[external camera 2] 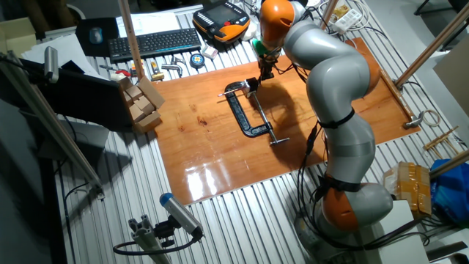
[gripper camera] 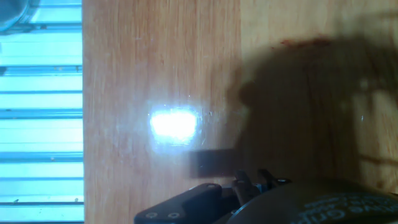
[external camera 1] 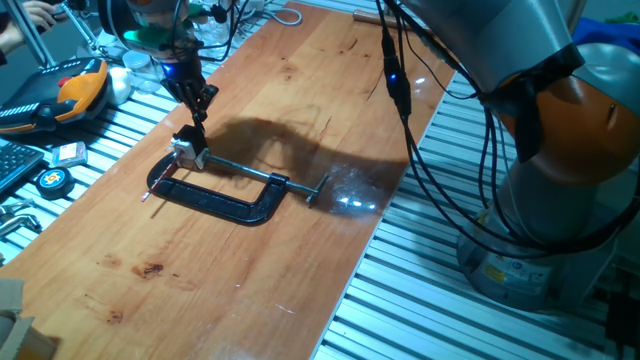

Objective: Sharpen the pencil with a pencil sharpener

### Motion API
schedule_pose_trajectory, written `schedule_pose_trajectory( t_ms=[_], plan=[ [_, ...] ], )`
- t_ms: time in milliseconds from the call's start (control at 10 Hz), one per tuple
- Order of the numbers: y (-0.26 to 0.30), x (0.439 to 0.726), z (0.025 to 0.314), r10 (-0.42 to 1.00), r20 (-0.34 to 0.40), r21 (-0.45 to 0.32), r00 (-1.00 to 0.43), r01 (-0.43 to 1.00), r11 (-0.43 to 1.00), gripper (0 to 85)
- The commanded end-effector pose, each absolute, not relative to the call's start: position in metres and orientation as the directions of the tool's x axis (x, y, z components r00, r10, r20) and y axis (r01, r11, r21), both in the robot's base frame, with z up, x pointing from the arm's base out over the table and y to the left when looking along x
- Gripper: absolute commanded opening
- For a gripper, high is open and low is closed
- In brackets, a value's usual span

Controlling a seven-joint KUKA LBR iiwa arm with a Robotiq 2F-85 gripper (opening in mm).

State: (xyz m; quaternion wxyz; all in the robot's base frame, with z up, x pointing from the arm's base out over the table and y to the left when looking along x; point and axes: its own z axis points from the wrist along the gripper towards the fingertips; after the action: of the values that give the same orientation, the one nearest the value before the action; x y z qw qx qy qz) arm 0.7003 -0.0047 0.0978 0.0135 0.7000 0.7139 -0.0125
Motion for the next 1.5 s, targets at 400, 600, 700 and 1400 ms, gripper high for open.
schedule_pose_trajectory(
  t_ms=[400,600,700,1400],
  plan=[
    [-0.003,0.704,0.092,0.999,-0.022,0.001,-0.030,1.000,0.030,0.0],
    [-0.003,0.706,0.091,0.999,-0.022,0.001,-0.036,0.999,0.036,0.0],
    [-0.003,0.707,0.089,0.999,-0.020,0.001,-0.037,0.999,0.037,0.0],
    [-0.002,0.711,0.090,0.999,-0.020,0.000,-0.042,0.999,0.042,34.0]
  ],
)
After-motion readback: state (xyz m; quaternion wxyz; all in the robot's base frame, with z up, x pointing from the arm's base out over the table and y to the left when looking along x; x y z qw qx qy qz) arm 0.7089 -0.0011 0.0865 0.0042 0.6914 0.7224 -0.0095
